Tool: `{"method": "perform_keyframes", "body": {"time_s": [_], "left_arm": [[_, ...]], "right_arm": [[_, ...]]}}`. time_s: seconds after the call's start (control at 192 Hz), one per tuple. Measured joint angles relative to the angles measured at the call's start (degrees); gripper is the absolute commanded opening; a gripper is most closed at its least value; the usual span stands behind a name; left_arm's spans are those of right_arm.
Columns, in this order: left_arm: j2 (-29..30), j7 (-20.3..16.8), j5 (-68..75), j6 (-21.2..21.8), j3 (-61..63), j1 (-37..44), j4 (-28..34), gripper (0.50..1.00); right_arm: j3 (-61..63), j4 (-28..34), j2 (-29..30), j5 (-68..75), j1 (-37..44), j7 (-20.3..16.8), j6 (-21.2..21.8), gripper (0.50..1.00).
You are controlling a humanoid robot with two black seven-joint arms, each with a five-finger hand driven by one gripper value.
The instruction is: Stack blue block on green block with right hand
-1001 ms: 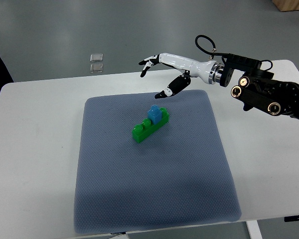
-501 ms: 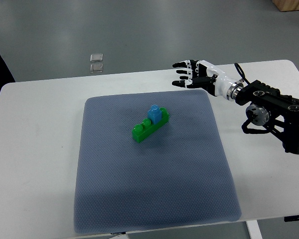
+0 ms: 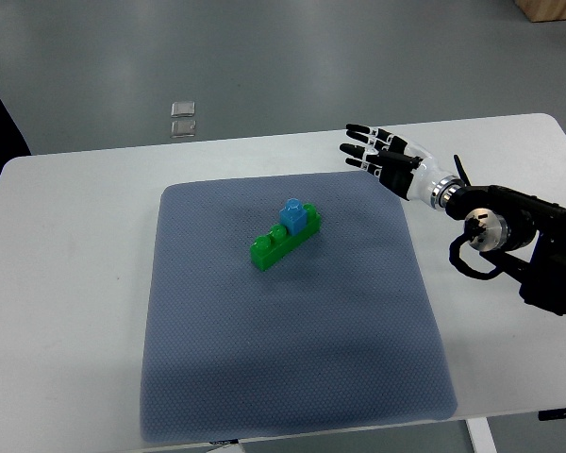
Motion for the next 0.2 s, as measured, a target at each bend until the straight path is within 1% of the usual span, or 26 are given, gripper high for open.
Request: {"method": "perform_keyframes", "body": {"time_s": [0.198], "left_arm": [[0.0,0.0,0.0,0.0,0.0,0.0,0.0,1.0]], "right_arm": [[0.2,-0.4,-0.2,-0.2,0.0,0.2,0.2,0.919]]}}
